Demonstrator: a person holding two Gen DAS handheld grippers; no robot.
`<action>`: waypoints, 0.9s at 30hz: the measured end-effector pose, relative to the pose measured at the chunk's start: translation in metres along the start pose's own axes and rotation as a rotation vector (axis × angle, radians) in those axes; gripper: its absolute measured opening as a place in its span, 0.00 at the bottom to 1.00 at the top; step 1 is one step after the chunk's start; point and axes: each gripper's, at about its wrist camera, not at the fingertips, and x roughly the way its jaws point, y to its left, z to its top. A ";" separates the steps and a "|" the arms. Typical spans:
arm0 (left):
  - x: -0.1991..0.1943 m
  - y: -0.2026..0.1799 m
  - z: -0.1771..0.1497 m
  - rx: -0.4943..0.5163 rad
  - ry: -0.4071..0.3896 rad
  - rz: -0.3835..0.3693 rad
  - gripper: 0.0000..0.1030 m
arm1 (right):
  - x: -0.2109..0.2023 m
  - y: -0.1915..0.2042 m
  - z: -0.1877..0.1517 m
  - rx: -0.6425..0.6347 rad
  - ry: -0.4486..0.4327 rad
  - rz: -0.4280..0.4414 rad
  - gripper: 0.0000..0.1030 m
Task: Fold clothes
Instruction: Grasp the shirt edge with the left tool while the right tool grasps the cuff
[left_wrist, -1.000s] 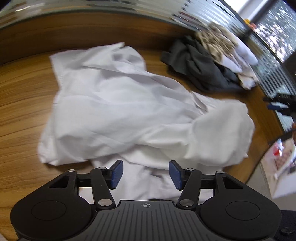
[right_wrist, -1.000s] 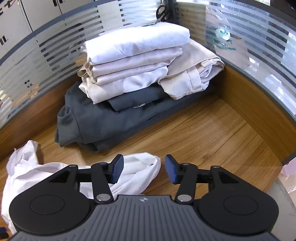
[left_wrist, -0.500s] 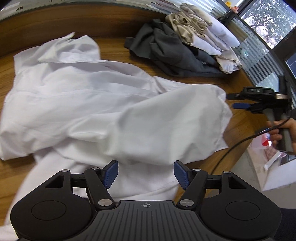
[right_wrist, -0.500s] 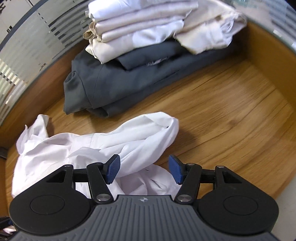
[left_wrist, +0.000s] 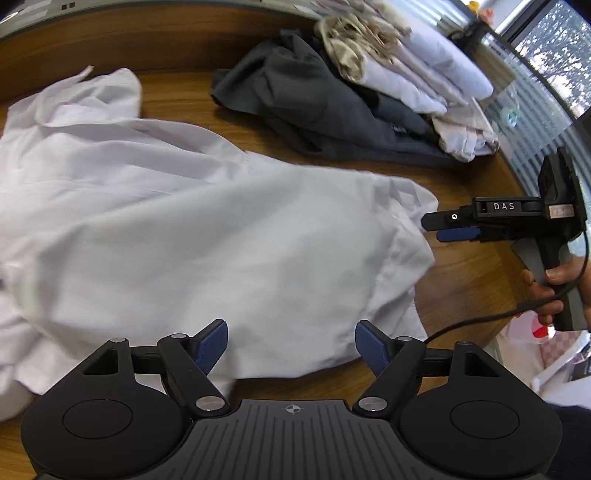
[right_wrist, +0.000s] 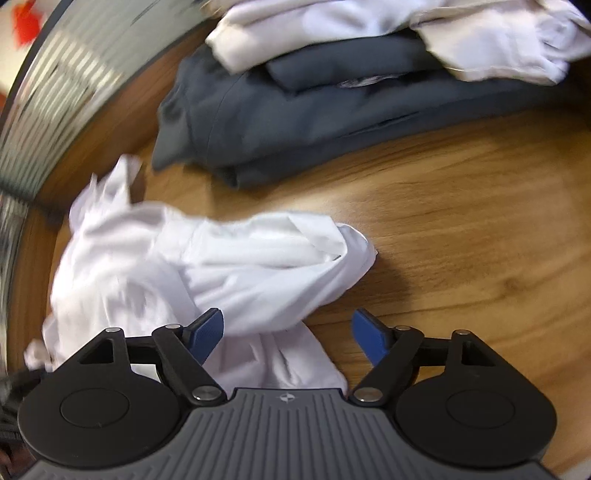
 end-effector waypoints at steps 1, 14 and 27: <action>0.006 -0.008 -0.001 0.002 0.005 0.008 0.77 | 0.002 -0.003 0.001 -0.027 0.014 0.012 0.80; 0.055 -0.054 -0.003 -0.065 -0.017 0.187 0.82 | 0.044 -0.056 0.024 0.283 0.097 0.336 0.60; 0.030 -0.037 -0.010 -0.144 -0.074 0.396 0.06 | 0.017 -0.031 0.049 -0.020 0.028 0.186 0.13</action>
